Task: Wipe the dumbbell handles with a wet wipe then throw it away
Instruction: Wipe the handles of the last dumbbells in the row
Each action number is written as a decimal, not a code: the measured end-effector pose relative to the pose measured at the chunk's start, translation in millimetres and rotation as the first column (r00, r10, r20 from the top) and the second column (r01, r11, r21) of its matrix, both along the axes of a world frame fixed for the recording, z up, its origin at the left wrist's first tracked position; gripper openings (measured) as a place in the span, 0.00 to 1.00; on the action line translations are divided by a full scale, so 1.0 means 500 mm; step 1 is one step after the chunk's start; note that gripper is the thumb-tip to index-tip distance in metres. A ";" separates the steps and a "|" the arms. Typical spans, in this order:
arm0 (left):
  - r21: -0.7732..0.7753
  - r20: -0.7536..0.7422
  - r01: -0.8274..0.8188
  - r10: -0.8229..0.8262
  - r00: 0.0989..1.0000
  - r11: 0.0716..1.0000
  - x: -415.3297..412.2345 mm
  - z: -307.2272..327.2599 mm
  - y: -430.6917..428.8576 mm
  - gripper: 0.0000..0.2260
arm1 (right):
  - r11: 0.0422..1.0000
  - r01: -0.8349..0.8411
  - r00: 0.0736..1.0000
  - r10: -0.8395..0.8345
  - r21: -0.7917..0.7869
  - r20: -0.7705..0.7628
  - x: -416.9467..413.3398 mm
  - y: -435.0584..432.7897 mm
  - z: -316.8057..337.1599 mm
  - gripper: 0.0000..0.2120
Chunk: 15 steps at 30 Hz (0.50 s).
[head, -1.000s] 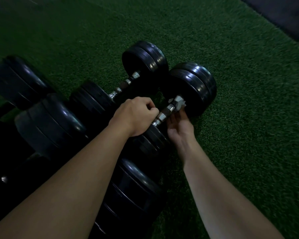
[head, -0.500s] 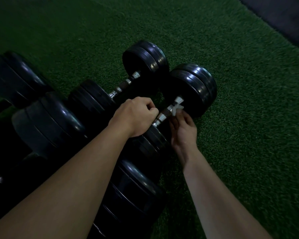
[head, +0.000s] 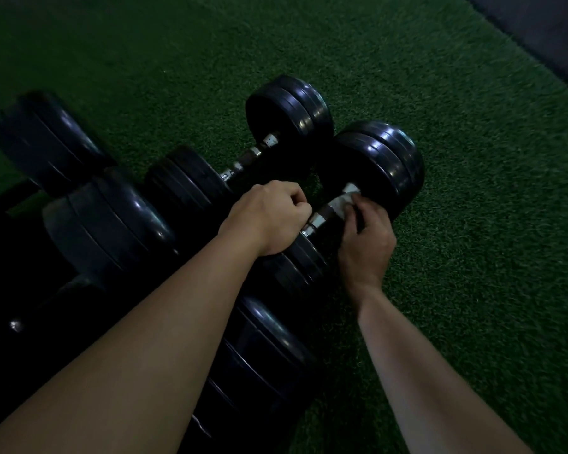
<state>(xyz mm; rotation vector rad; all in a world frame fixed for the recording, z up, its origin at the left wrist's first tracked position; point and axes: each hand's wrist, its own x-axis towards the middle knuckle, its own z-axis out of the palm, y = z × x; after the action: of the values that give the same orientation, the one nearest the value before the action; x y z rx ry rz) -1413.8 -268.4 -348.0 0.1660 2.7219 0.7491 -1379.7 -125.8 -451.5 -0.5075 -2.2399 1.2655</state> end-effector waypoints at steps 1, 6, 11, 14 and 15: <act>0.002 -0.001 0.001 -0.001 1.000 1.000 0.000 0.000 0.000 0.09 | 1.000 0.009 1.000 -0.009 0.001 0.015 -0.002 0.001 0.001 0.11; 0.013 0.002 0.003 -0.003 1.000 1.000 -0.002 -0.001 -0.001 0.08 | 0.999 -0.030 0.999 0.029 0.034 0.018 0.011 -0.006 0.004 0.11; 0.017 -0.007 0.003 -0.003 1.000 1.000 -0.002 0.000 -0.002 0.09 | 0.991 -0.127 0.992 0.127 0.031 0.012 0.017 0.007 0.017 0.10; 0.015 0.001 0.003 -0.003 1.000 1.000 -0.002 -0.001 -0.003 0.08 | 0.994 -0.095 0.994 0.092 0.055 0.053 0.006 0.011 0.028 0.10; 0.015 -0.001 0.002 -0.002 1.000 1.000 -0.003 -0.002 -0.003 0.08 | 0.993 -0.098 0.994 0.094 0.064 0.062 0.007 0.011 0.030 0.10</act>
<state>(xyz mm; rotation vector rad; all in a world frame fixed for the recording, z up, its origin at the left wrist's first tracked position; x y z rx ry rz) -1415.1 -270.0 -349.0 0.1724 2.7179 0.7690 -1376.1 -120.3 -436.3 -0.4214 -2.3733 1.2322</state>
